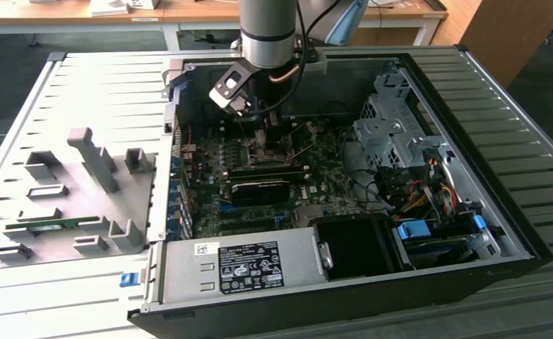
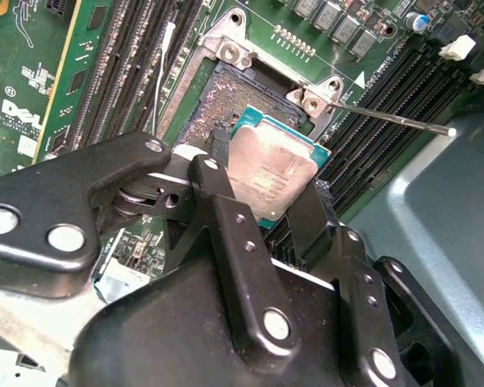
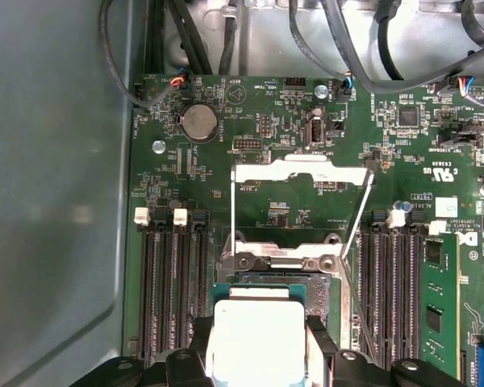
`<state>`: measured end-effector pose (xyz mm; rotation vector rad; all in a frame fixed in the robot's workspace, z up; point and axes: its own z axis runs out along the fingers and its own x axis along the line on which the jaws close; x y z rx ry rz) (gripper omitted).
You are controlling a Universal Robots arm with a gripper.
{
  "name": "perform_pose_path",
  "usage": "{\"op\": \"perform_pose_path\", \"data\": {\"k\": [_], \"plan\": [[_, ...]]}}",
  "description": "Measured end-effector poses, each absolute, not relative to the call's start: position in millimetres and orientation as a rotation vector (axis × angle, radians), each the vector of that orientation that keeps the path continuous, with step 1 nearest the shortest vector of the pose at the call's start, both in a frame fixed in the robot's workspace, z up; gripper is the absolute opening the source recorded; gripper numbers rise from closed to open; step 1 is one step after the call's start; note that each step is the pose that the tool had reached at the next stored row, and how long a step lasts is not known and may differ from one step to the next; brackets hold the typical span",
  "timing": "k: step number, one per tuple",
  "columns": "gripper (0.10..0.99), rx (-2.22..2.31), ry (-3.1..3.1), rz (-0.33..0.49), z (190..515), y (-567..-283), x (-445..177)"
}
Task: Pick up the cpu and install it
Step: 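Place the cpu into insertion slot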
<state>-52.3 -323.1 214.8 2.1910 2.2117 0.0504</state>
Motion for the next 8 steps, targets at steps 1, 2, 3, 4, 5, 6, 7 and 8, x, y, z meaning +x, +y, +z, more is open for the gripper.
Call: {"op": "perform_pose_path", "data": {"k": [1, 2, 3, 4, 5, 6, 7, 8], "plan": [[0.537, 2.191, 2.212, 0.05, 214.2, -323.1, -52.3], [0.537, 2.191, 2.212, 0.05, 213.8, -323.1, -52.3], [0.537, 2.191, 2.212, 0.05, 213.9, -323.1, -52.4], [0.537, 2.191, 2.212, 0.05, 213.9, -323.1, -52.4], [0.537, 2.191, 2.212, 0.05, 213.8, -323.1, -52.4], [0.537, 2.191, 2.212, 0.05, 213.6, -323.3, -52.3], [0.537, 2.191, 2.212, 0.05, 213.4, -323.8, -52.4], [0.537, 2.191, 2.212, 0.05, 213.3, -324.1, -52.5]]}}
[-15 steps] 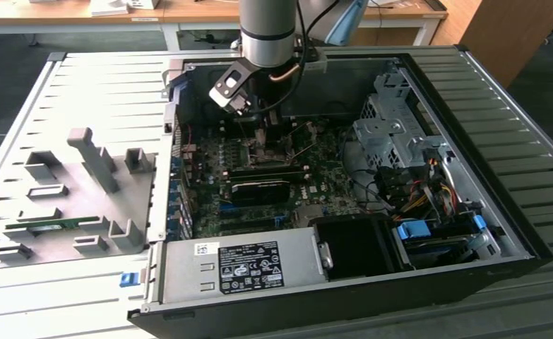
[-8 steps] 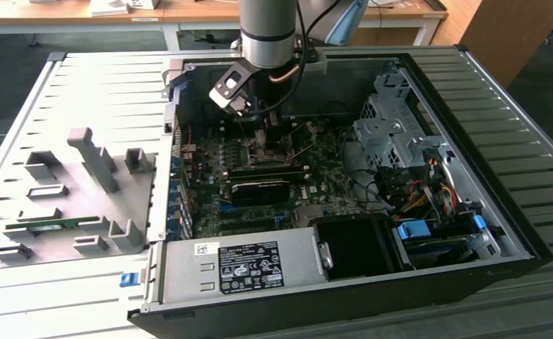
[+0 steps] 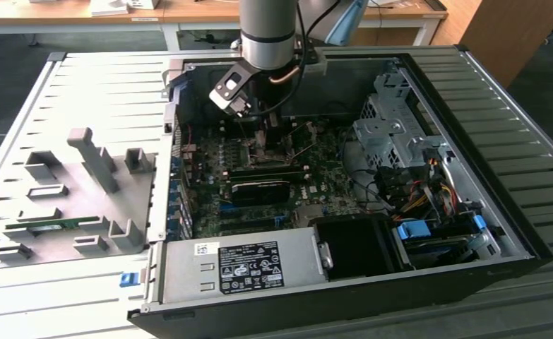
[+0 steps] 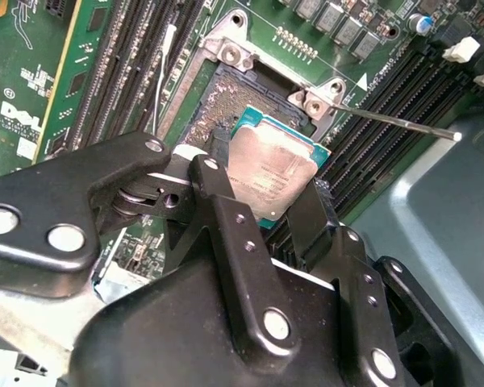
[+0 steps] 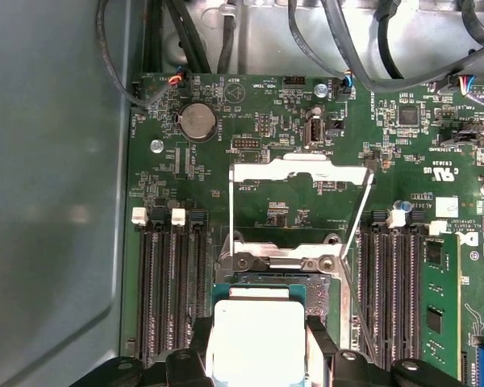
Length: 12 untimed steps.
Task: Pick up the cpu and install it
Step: 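Place the cpu into insertion slot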
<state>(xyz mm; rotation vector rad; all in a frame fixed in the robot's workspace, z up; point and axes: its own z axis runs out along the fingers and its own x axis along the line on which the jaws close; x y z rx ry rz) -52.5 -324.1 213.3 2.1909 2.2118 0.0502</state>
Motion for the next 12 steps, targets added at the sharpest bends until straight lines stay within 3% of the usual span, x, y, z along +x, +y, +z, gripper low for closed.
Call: {"op": "perform_pose_path", "data": {"k": [12], "plan": [[0.537, 2.191, 2.212, 0.05, 209.4, -327.8, -52.9]]}}
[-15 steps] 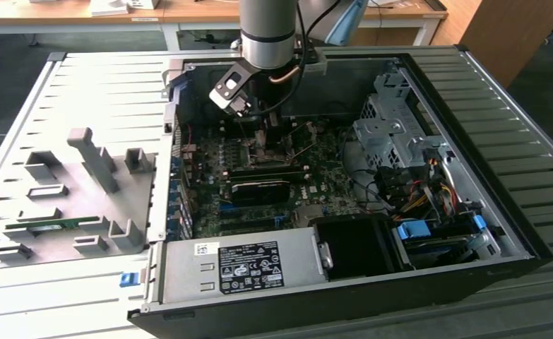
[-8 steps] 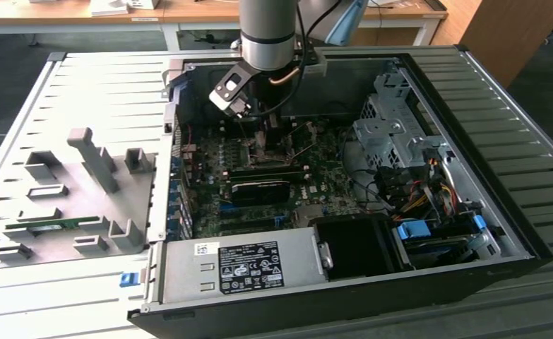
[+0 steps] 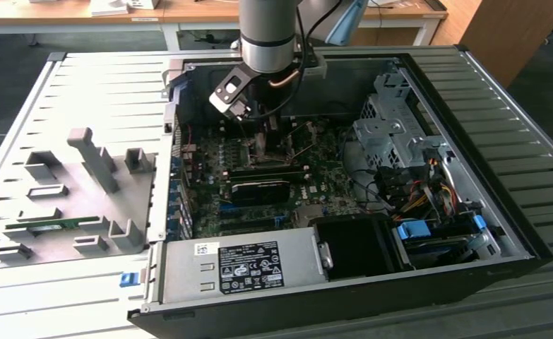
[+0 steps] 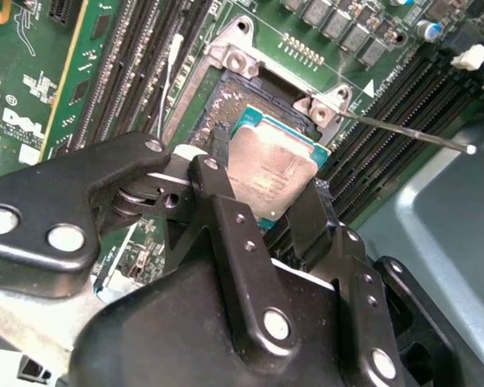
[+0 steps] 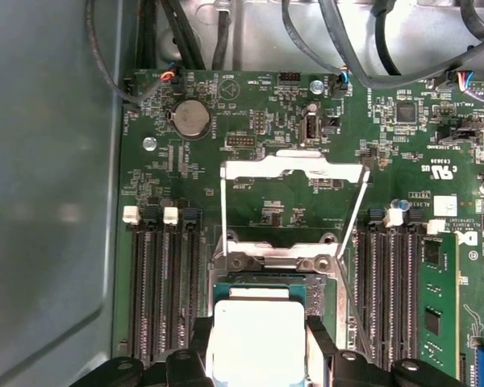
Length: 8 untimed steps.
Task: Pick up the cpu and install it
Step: 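Place the cpu into insertion slot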
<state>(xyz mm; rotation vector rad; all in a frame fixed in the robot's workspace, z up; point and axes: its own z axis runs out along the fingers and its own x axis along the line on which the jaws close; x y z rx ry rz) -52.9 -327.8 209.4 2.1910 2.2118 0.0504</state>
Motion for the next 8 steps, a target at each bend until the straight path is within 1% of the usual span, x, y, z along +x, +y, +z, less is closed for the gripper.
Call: {"op": "perform_pose_path", "data": {"k": [8], "plan": [[0.537, 2.191, 2.212, 0.05, 207.1, -332.1, -53.0]]}}
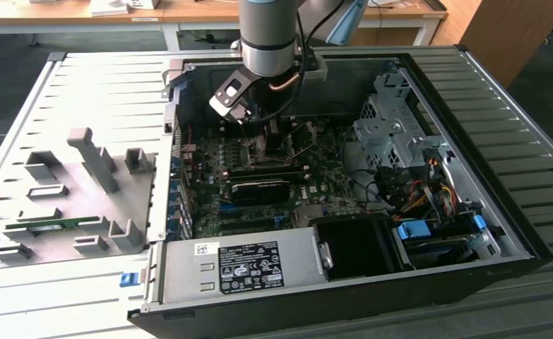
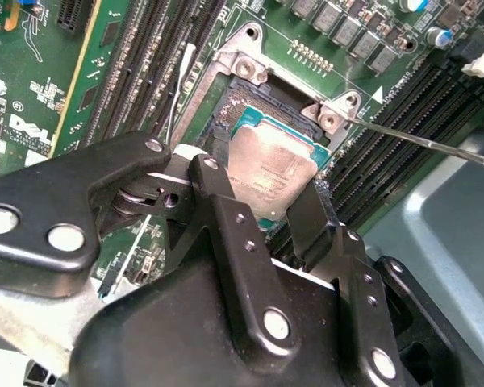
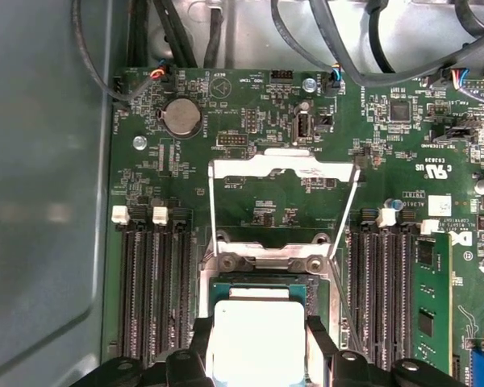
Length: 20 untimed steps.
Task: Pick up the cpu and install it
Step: 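Place the cpu into insertion slot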
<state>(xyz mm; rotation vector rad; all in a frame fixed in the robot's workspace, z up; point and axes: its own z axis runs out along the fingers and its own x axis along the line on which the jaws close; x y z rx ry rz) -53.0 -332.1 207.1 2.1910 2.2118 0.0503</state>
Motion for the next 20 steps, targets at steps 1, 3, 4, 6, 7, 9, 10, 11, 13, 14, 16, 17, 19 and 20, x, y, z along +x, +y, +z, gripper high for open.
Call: {"op": "perform_pose_path", "data": {"k": [1, 3, 4, 6, 7, 9, 10, 11, 13, 14, 16, 17, 19, 20], "plan": [[0.537, 2.191, 2.212, 0.051, 206.6, -332.4, -52.9], [0.537, 2.191, 2.212, 0.05, 205.7, -332.6, -53.0], [0.537, 2.191, 2.212, 0.05, 205.4, -332.7, -53.0], [0.537, 2.191, 2.212, 0.05, 205.1, -332.7, -53.0], [0.537, 2.191, 2.212, 0.05, 205.0, -332.7, -53.0], [0.537, 2.191, 2.212, 0.051, 203.3, -332.7, -52.9], [0.537, 2.191, 2.212, 0.051, 202.7, -332.7, -53.0], [0.537, 2.191, 2.212, 0.05, 202.6, -332.8, -53.0], [0.537, 2.191, 2.212, 0.05, 202.5, -332.8, -53.1], [0.537, 2.191, 2.212, 0.05, 202.5, -332.8, -53.2], [0.537, 2.191, 2.212, 0.05, 202.4, -332.8, -53.4], [0.537, 2.191, 2.212, 0.051, 202.4, -332.9, -53.5], [0.537, 2.191, 2.212, 0.05, 202.3, -333.8, -53.7], [0.537, 2.191, 2.212, 0.05, 202.3, -334.2, -53.7]]}}
